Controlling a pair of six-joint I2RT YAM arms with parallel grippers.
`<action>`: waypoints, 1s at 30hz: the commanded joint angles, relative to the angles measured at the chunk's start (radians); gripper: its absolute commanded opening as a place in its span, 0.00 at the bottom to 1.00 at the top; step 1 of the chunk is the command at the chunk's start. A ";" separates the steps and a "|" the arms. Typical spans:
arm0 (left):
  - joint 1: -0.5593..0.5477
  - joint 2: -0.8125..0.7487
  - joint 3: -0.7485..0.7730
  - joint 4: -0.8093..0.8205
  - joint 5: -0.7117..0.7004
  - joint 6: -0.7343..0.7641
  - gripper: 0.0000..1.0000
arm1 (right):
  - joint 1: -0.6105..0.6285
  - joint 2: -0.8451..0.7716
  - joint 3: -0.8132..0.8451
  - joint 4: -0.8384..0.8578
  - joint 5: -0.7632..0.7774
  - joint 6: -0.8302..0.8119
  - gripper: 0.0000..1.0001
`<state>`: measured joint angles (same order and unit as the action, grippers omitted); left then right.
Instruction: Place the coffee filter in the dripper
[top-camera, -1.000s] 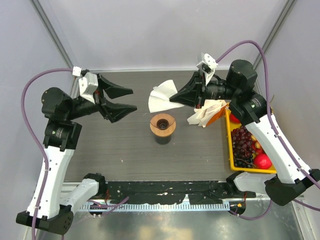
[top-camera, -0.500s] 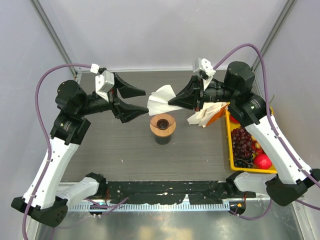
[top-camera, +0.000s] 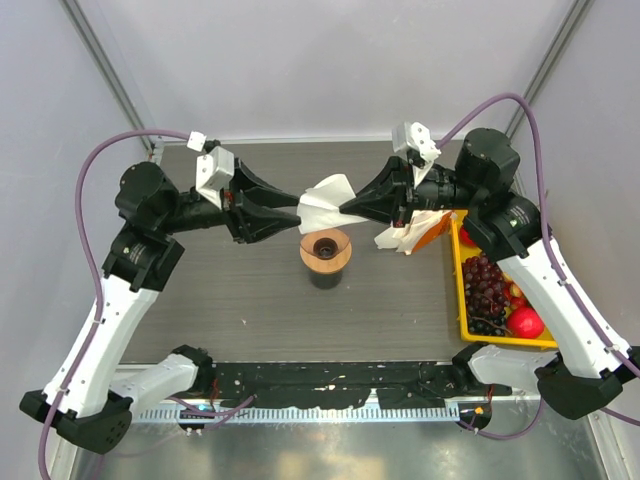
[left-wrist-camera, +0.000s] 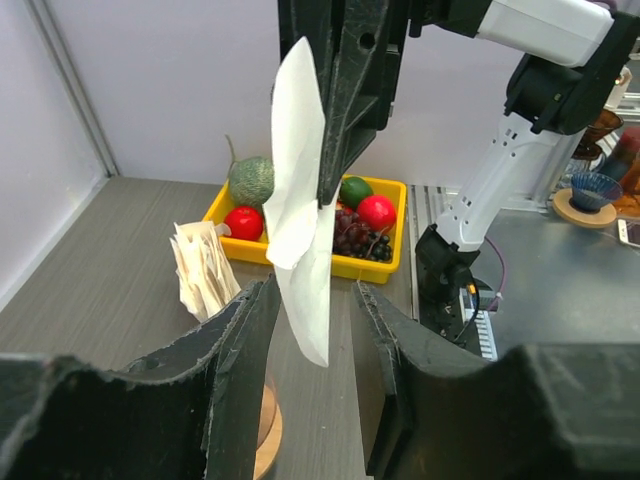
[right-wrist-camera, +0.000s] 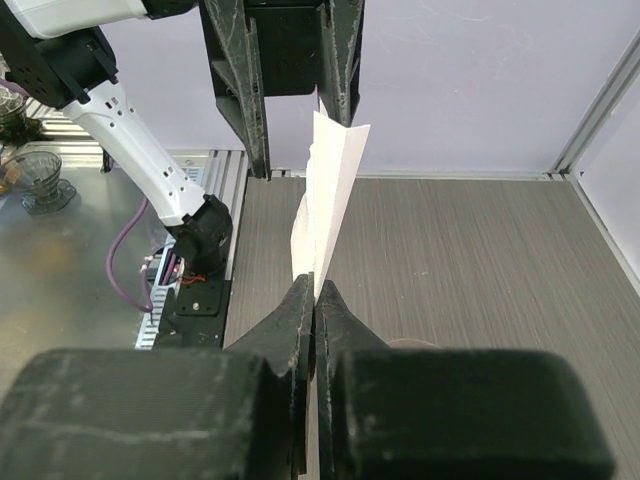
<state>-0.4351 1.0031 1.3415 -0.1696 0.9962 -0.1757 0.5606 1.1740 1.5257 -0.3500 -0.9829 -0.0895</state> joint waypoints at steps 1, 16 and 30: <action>-0.031 0.000 0.030 0.016 0.015 -0.002 0.41 | 0.010 -0.014 0.004 0.025 0.007 -0.013 0.05; -0.093 0.046 0.045 0.031 0.016 0.012 0.36 | 0.032 -0.017 -0.002 0.025 -0.002 -0.024 0.05; -0.171 0.078 0.047 0.108 0.015 -0.005 0.23 | 0.041 0.001 0.019 -0.026 0.012 -0.052 0.13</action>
<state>-0.5911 1.0828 1.3582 -0.1230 0.9985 -0.1802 0.5980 1.1744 1.5211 -0.3679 -0.9813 -0.1196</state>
